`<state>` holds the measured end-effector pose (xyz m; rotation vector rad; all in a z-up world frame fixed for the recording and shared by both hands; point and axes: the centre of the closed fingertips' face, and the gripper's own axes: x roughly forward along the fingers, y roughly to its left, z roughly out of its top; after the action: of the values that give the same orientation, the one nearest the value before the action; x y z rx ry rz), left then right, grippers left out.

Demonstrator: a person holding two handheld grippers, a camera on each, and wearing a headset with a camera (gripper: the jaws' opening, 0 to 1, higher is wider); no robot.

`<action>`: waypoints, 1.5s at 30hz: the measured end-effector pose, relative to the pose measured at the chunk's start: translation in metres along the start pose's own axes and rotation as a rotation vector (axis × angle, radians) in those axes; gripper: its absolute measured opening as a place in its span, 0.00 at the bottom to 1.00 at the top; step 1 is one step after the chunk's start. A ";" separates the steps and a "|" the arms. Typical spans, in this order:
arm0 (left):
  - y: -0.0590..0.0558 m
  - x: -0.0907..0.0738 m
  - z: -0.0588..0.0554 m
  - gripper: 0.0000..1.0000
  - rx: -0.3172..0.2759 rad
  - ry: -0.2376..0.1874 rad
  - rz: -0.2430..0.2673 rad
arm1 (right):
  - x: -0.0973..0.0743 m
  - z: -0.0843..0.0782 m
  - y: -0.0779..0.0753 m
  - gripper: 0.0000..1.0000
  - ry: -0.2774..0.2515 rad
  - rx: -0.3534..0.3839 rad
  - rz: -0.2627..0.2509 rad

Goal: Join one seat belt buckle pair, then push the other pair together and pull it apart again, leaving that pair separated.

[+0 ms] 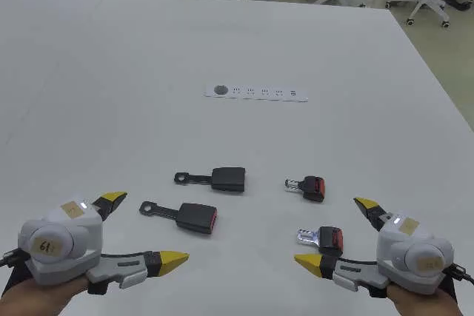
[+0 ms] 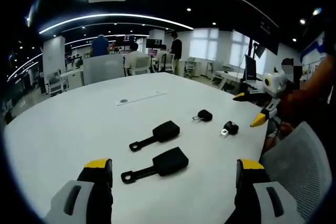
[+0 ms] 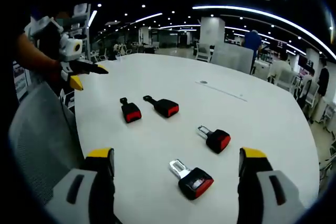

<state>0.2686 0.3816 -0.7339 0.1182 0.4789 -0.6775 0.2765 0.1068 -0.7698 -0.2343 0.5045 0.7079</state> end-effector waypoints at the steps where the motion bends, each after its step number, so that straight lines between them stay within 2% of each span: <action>1: 0.000 0.000 0.000 1.00 0.000 -0.002 0.001 | 0.000 0.000 0.000 1.00 -0.001 0.000 0.000; 16: -0.009 0.001 0.002 1.00 0.027 0.002 -0.019 | 0.003 -0.001 0.005 1.00 0.000 0.005 0.003; 22: -0.008 0.002 0.000 1.00 0.022 0.002 -0.021 | 0.002 0.000 0.003 1.00 -0.004 0.009 -0.002; 32: -0.009 0.004 0.002 1.00 0.005 -0.001 -0.022 | 0.000 0.009 -0.004 1.00 -0.052 0.049 -0.045; 41: -0.004 0.004 0.007 1.00 -0.029 -0.021 0.004 | -0.005 0.024 -0.017 1.00 -0.128 0.140 -0.122; 45: -0.003 0.005 0.008 1.00 -0.039 -0.024 0.011 | -0.004 0.023 -0.021 1.00 -0.130 0.152 -0.134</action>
<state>0.2730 0.3747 -0.7290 0.0756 0.4682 -0.6582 0.2957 0.0977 -0.7471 -0.0779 0.4120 0.5475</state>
